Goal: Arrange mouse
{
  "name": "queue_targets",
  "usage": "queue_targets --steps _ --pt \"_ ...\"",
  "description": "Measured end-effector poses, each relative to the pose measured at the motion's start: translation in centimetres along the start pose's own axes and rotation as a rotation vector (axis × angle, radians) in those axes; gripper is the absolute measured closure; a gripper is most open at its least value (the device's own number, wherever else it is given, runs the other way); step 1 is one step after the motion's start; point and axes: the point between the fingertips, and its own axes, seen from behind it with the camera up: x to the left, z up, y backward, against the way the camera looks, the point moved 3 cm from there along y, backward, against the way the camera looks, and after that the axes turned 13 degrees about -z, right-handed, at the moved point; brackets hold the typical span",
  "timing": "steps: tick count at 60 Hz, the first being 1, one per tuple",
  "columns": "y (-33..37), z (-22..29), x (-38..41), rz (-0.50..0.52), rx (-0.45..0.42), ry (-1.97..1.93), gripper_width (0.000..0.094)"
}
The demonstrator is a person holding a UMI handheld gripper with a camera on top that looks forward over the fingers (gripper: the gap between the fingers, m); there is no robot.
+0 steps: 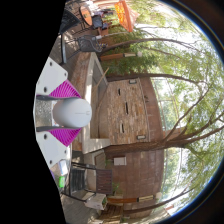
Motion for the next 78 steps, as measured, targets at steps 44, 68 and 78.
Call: queue_targets --steps 44,68,78 --pt "-5.1 -24.7 -31.9 -0.316 0.501 0.104 0.0103" --pt "11.7 -13.5 -26.8 -0.417 0.365 0.137 0.0089" --pt "20.6 -11.0 -24.2 -0.45 0.331 0.121 0.009"
